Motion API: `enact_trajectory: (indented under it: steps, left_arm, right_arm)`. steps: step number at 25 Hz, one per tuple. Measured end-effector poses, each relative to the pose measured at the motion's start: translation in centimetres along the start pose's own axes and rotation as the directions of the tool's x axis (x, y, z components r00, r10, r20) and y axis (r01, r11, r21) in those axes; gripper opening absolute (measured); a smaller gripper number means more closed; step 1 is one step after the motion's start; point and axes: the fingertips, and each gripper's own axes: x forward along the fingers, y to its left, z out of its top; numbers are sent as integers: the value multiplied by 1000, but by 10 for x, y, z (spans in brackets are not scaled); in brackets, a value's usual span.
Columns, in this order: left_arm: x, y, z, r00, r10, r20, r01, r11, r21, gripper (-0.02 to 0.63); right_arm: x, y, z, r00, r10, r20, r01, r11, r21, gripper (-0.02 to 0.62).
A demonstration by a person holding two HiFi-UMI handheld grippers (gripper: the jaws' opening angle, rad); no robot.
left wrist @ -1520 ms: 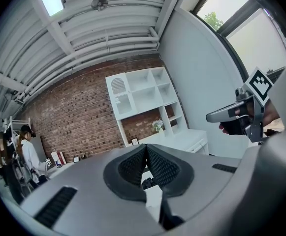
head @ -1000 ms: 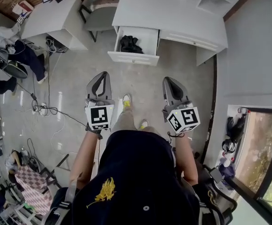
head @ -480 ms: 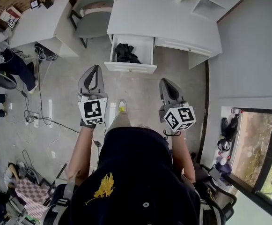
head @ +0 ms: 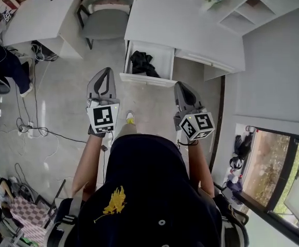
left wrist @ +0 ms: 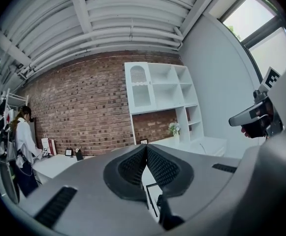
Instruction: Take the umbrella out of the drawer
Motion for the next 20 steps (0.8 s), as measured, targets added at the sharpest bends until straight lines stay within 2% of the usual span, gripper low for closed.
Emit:
enact_trajectory:
  steps: [7,10,16,20]
  left_arm:
    - [19,36,-14,1000,-12,10,13,1000,-25,17]
    - [24,33,-21,999,-43,14,43,999,-4,17]
    - [33,32,-33,998,-64,10,64,997,-50,17]
    - [37,29,-41,996,-87,-5,86,995,-56,17]
  right_arm:
    - [54,26,4,999,25,-38,-26,999,-35,26]
    - [71,42,2,996,57,-65,-62,995,-72,26]
    - [94,56,0,993,79,-92,-88,992,-91,26]
    - [99,54,0,994,67,-91,-75,993,-90,26]
